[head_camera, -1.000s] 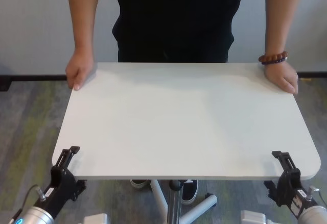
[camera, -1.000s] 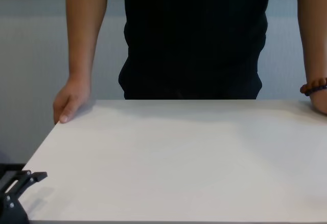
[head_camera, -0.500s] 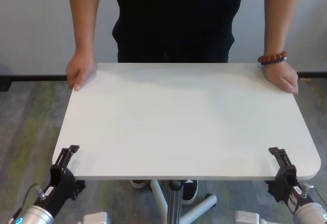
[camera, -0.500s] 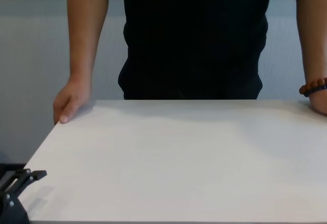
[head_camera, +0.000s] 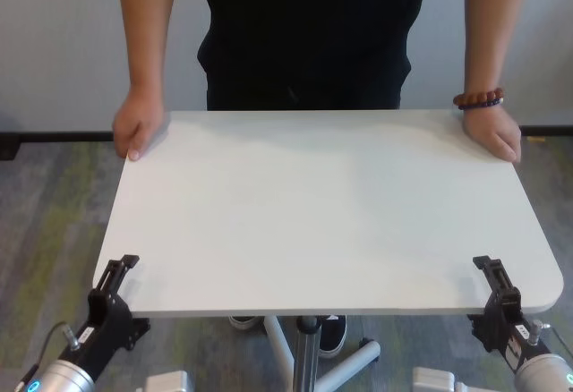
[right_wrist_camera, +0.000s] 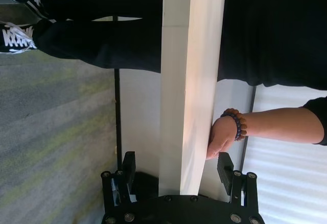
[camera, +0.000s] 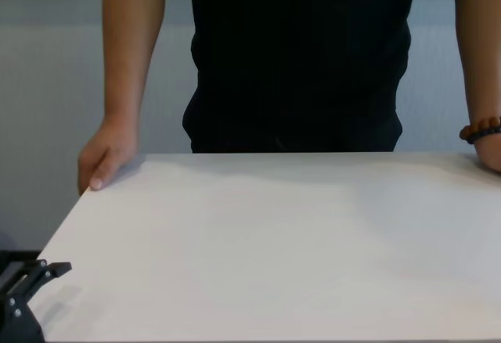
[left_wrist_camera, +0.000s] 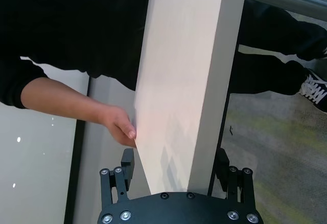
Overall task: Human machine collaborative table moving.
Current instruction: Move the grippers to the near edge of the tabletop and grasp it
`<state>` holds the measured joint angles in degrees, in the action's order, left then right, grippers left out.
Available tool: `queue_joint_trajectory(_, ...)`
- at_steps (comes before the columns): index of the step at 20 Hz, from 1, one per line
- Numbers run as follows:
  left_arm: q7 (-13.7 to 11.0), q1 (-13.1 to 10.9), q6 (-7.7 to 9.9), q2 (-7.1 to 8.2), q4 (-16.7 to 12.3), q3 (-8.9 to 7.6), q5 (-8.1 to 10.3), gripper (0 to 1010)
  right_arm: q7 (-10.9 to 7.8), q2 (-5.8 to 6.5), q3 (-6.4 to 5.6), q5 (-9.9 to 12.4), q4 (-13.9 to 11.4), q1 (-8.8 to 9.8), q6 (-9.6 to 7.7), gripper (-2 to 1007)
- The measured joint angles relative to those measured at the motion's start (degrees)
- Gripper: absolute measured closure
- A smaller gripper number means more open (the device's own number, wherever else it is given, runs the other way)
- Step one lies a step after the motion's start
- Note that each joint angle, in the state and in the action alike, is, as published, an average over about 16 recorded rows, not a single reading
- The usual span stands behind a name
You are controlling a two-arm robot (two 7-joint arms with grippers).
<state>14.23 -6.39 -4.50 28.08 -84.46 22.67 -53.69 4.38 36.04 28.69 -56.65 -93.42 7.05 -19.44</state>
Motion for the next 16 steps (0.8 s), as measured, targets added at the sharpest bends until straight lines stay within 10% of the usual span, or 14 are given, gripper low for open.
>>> queue_joint_trajectory(16, -0.3, 0.0, -0.27, -0.01, 0.0, 0.01, 0.29, 8, 1.21, -1.21, -2.28, 0.7, 0.2, 1.19, 2.90, 0)
